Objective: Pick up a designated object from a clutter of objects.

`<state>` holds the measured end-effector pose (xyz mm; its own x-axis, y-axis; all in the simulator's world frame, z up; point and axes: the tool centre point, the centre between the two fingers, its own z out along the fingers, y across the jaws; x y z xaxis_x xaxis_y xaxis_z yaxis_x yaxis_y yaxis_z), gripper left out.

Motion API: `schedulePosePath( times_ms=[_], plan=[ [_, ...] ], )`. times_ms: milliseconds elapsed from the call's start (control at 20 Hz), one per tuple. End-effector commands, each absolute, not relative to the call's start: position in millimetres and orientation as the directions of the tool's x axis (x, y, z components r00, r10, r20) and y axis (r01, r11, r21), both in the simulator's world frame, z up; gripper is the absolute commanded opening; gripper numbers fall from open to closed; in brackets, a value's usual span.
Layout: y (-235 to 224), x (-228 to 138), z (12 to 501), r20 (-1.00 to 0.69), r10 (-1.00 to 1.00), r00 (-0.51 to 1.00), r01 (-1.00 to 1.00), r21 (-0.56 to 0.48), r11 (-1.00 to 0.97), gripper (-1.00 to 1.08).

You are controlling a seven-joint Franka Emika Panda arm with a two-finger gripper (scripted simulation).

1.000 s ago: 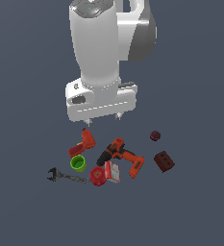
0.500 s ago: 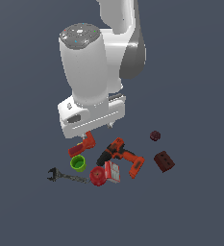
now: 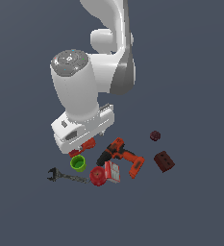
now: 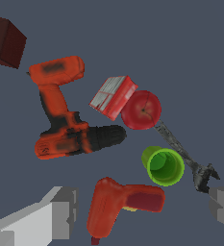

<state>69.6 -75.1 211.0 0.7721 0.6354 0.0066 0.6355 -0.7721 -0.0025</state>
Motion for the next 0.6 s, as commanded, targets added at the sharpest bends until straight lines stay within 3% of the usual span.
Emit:
schedulePosePath(
  times_ms=[0,550],
  plan=[
    [-81.7,73.2,201.2,0.006,0.678,0.735,0.678,-0.001,-0.735,1.0],
    [-110.4,85.3,157.2,0.002,0.836,0.549,0.836,0.001,-0.549,1.0]
  ],
)
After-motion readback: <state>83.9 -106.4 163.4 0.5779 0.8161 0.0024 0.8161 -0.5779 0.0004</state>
